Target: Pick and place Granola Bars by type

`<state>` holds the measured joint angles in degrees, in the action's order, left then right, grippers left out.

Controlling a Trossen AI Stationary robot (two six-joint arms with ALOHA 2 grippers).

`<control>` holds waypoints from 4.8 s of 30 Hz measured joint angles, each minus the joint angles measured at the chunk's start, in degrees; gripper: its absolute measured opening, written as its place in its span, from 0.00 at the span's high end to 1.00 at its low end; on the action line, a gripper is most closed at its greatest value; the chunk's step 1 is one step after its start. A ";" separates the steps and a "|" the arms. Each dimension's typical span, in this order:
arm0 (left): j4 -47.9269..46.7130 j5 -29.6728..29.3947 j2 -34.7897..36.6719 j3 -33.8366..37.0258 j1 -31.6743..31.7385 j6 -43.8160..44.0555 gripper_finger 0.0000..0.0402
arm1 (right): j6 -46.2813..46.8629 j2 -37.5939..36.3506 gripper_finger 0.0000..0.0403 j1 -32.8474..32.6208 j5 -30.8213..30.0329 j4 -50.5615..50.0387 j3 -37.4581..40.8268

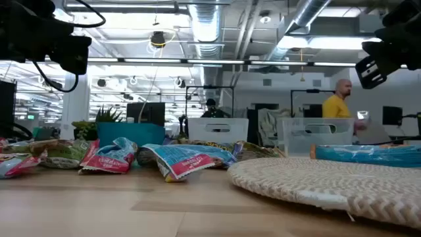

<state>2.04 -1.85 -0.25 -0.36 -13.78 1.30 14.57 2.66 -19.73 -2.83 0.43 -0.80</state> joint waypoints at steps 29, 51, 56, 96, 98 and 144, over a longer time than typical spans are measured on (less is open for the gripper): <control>0.00 0.02 0.00 0.00 0.00 -0.02 0.61 | 0.02 0.00 0.77 -0.02 0.00 0.00 0.00; 0.00 0.00 -0.02 0.00 -0.02 0.00 0.61 | 0.00 0.00 0.77 0.00 0.00 0.02 0.00; 0.00 0.01 -0.02 0.00 -0.02 -0.01 0.61 | 0.00 0.01 0.77 -0.01 0.00 0.00 0.00; -9.77 -12.53 -32.90 -20.79 -0.02 47.04 0.61 | 0.00 0.02 0.77 -0.01 -0.02 0.00 0.00; -17.29 -9.00 -40.95 -26.63 0.00 45.66 0.61 | 0.00 0.00 0.77 -0.02 -0.02 0.00 0.00; -51.71 -10.66 -81.04 -56.00 -1.82 45.06 0.96 | 0.00 0.02 0.77 0.00 -0.06 0.00 0.00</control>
<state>-49.67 -12.50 -81.29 -56.36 -15.60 46.36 14.57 2.68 -19.73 -2.89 0.43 -0.80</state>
